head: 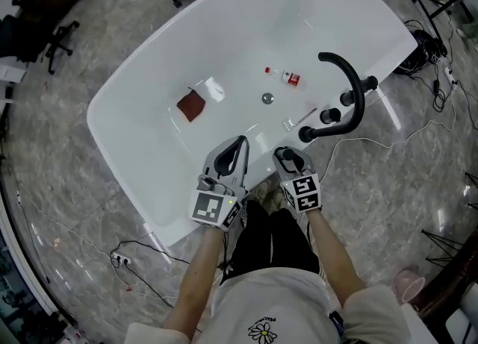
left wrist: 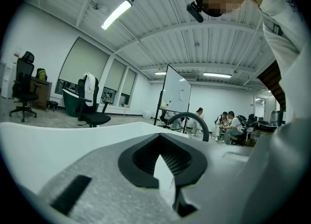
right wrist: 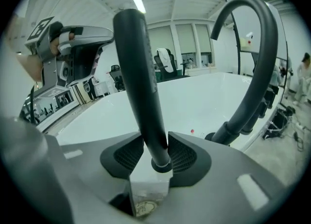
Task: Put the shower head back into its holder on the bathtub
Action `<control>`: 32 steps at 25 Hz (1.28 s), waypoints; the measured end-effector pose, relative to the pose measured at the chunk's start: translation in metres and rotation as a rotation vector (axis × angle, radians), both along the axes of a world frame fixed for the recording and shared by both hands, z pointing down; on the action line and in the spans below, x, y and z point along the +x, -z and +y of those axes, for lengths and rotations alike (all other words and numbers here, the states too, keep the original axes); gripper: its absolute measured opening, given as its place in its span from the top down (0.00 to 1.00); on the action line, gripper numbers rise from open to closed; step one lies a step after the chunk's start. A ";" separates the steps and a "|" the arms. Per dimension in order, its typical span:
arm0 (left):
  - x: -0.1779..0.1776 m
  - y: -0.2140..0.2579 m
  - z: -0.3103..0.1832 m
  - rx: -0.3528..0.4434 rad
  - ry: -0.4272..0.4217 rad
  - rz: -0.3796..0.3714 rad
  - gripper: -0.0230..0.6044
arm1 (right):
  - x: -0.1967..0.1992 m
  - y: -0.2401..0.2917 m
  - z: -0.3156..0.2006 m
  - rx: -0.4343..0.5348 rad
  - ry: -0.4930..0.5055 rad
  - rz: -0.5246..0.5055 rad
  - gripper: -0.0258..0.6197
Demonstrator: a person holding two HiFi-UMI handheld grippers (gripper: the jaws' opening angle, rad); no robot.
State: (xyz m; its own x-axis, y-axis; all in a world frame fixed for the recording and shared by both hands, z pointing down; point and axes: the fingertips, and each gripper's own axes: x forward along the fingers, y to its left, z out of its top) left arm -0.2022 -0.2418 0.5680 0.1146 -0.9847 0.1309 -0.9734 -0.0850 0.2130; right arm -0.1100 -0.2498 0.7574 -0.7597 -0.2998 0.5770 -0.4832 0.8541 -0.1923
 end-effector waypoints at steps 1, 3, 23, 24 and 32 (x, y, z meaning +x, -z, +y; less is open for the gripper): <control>0.000 0.004 -0.002 -0.001 -0.006 -0.001 0.96 | 0.000 0.002 0.000 -0.024 -0.007 -0.001 0.73; 0.003 0.016 -0.006 0.002 -0.021 -0.007 0.96 | 0.002 0.017 -0.002 -0.039 -0.016 -0.019 0.68; 0.039 0.247 -0.017 0.304 -0.046 -0.059 0.96 | 0.039 0.456 -0.044 0.391 -0.229 -0.556 0.95; 0.042 0.250 -0.017 0.302 -0.049 -0.063 0.96 | 0.042 0.467 -0.041 0.404 -0.236 -0.581 0.95; 0.044 0.260 0.001 0.283 -0.039 -0.123 0.96 | 0.051 0.474 -0.022 0.412 -0.238 -0.610 0.95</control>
State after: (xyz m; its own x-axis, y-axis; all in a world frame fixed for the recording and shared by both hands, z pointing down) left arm -0.1582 -0.2409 0.3076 0.1530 -0.9793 -0.1324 -0.9852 -0.1616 0.0567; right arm -0.0589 -0.2713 0.2831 -0.7953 -0.5949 -0.1165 -0.5736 0.8007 -0.1727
